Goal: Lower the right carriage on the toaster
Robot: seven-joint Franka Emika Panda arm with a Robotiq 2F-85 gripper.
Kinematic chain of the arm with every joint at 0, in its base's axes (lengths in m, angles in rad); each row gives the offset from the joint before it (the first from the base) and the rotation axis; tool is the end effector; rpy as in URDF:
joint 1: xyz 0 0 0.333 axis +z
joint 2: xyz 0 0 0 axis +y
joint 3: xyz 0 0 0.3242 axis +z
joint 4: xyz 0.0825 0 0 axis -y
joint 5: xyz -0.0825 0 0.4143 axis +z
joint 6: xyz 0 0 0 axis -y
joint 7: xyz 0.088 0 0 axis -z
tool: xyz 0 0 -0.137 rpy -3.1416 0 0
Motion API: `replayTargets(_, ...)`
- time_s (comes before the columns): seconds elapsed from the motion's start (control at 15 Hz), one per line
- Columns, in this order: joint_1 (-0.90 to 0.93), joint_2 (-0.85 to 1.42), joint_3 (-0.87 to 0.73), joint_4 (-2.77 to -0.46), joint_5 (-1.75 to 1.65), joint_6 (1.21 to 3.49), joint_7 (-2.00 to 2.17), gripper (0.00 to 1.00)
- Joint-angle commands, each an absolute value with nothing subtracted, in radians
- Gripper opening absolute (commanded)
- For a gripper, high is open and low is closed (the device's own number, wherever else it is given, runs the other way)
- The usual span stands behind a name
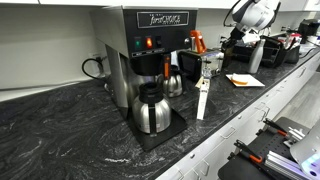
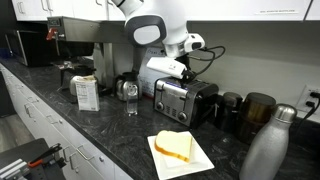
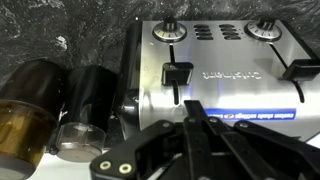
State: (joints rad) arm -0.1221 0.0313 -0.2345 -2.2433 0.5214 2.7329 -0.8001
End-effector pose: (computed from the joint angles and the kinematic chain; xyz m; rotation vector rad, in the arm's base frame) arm 0.5569 -0.2211 0.3633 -3.0177 -0.0186 -0.8355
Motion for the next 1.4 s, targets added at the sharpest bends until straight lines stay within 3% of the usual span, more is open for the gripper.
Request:
replayTargets(0.0,-0.126,0.077,-0.229,-2.203,0.593,2.732,-0.87,0.0)
replayTargets(1.33,-0.142,0.17,-0.223,-2.172,0.709,2.721,-0.94,0.0)
